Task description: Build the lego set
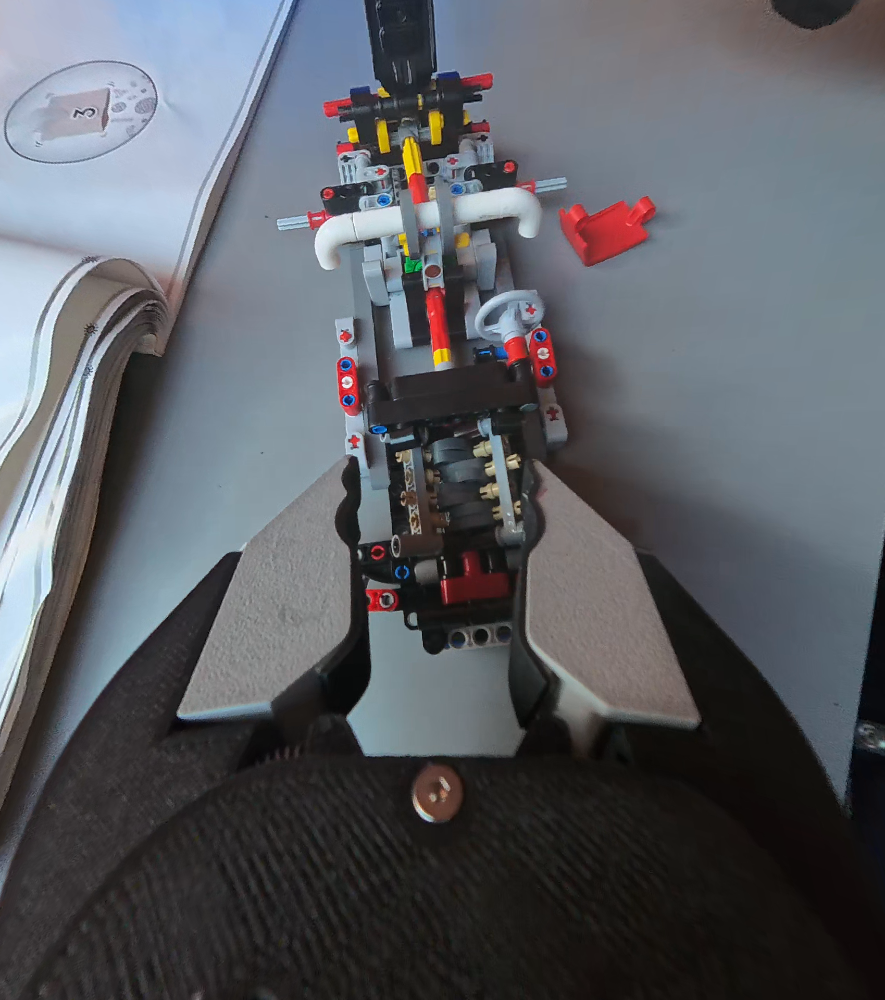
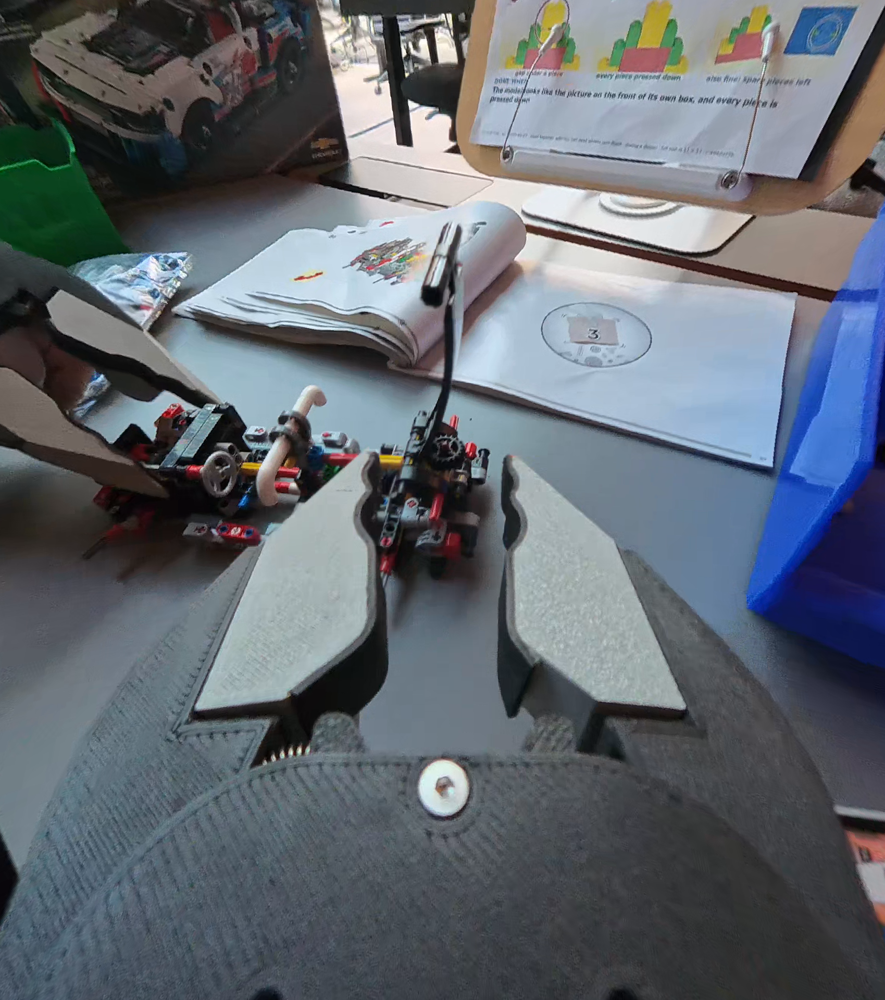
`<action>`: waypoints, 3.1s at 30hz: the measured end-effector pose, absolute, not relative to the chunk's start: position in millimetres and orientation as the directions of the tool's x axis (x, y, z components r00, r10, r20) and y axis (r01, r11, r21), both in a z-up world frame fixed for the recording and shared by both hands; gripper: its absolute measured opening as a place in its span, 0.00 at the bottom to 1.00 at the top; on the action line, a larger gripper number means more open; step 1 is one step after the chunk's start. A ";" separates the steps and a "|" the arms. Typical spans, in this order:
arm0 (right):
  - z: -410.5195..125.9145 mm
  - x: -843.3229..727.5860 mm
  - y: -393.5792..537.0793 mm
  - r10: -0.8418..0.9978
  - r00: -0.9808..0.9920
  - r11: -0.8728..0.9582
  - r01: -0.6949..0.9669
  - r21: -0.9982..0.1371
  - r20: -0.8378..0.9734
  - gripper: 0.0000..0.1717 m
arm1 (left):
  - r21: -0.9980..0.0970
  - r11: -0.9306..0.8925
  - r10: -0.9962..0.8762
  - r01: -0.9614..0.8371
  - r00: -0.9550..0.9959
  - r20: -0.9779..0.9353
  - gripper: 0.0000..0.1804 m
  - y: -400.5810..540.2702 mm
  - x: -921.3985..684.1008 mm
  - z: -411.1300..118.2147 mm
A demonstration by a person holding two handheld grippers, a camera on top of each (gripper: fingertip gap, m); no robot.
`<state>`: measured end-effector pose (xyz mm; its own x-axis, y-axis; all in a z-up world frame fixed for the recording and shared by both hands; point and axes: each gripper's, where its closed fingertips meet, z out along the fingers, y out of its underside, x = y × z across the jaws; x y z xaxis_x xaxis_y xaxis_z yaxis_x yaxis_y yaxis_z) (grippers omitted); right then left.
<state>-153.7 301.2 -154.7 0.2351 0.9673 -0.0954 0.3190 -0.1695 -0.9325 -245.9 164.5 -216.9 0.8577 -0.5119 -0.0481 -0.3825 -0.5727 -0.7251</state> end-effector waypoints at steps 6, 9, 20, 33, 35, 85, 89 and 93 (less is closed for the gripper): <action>-171.9 -135.6 273.8 0.975 0.217 -0.126 0.417 -0.900 -0.036 0.24 | -0.736 -0.564 -0.491 -0.374 0.869 -0.065 0.32 161.8 -246.8 -208.4; -198.0 -125.7 249.3 0.992 0.120 -0.090 0.542 -0.835 -0.029 0.20 | -0.765 -0.548 -0.491 -0.338 0.871 -0.033 0.32 157.7 -246.2 -197.7; -246.4 -127.5 237.3 0.995 0.089 -0.028 0.687 -0.726 0.046 0.25 | -0.712 -0.587 -0.531 -0.385 0.847 -0.020 0.36 172.4 -233.5 -208.2; -245.1 -118.9 238.2 0.992 0.116 -0.039 0.688 -0.725 0.056 0.12 | -0.734 -0.549 -0.544 -0.400 0.838 -0.050 0.36 174.5 -247.4 -197.9; -241.8 -116.8 237.7 0.992 0.120 -0.051 0.676 -0.735 0.042 0.12 | -0.764 -0.514 -0.540 -0.390 0.839 -0.065 0.35 166.8 -248.2 -190.3; -223.1 -102.7 274.3 0.996 0.085 -0.058 0.572 -0.819 -0.012 0.12 | -0.639 -0.742 -0.376 -0.203 0.915 0.145 0.21 192.3 -190.0 -169.0; -201.8 -103.4 267.2 0.998 0.065 -0.030 0.532 -0.846 0.006 0.12 | -0.704 -0.703 -0.399 -0.101 0.876 0.272 0.29 187.1 -185.5 -158.2; -177.0 -112.7 255.1 0.999 0.035 -0.025 0.491 -0.871 -0.009 0.12 | -0.768 -0.633 -0.440 -0.100 0.863 0.250 0.30 187.6 -189.9 -155.4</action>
